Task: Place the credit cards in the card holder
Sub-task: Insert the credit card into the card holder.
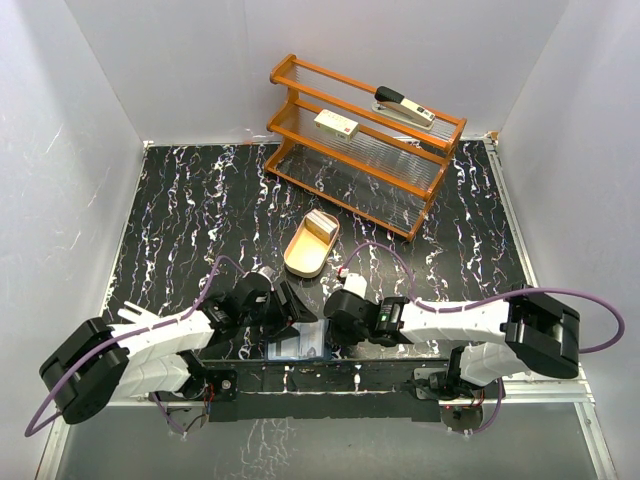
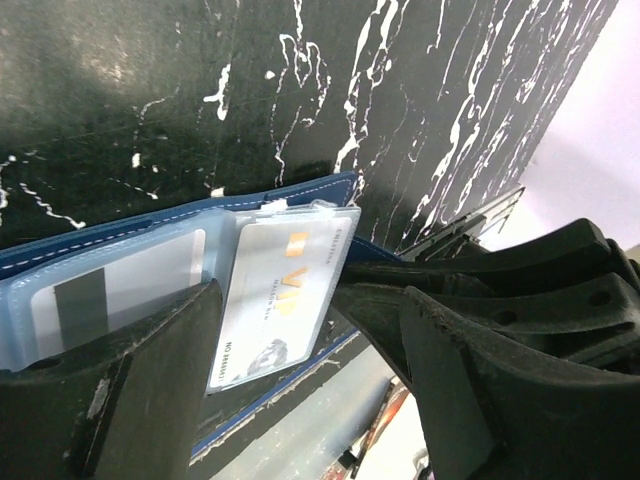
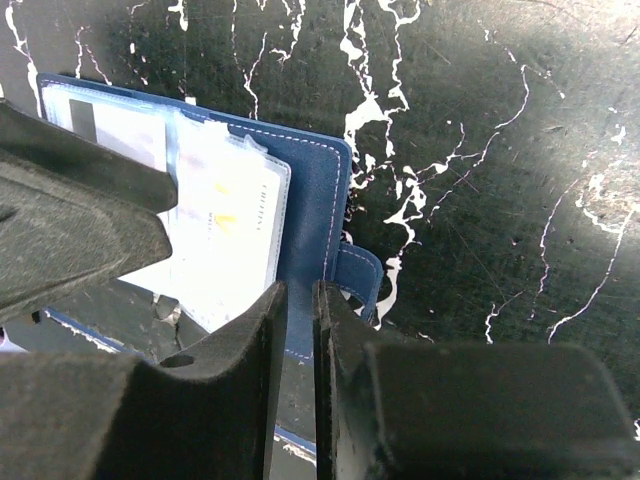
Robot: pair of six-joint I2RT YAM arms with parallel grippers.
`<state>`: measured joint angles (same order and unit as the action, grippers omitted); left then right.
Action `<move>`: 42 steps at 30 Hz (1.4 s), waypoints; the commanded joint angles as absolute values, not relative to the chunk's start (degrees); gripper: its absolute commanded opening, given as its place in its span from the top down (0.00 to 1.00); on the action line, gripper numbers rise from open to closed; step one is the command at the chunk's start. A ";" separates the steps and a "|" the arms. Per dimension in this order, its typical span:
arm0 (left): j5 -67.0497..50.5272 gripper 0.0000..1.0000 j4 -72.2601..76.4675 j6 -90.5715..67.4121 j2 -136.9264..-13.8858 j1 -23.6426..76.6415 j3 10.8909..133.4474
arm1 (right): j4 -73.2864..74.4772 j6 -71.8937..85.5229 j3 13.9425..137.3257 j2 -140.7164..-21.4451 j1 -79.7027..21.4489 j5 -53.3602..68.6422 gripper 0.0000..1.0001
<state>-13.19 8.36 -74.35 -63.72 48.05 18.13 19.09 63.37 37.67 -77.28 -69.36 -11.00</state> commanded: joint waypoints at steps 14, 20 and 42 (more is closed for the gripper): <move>-13.42 0.28 8.11 -75.99 -65.53 52.12 23.10 | 19.09 63.77 38.33 -77.73 -69.70 -14.98 0.85; -8.56 0.26 -3.91 -73.86 -61.27 52.04 26.62 | 27.57 64.17 40.85 -73.57 -69.70 -19.03 0.80; -17.10 0.30 -22.01 -64.18 -48.71 35.82 25.06 | 21.82 65.34 53.44 -83.48 -74.77 -16.51 0.79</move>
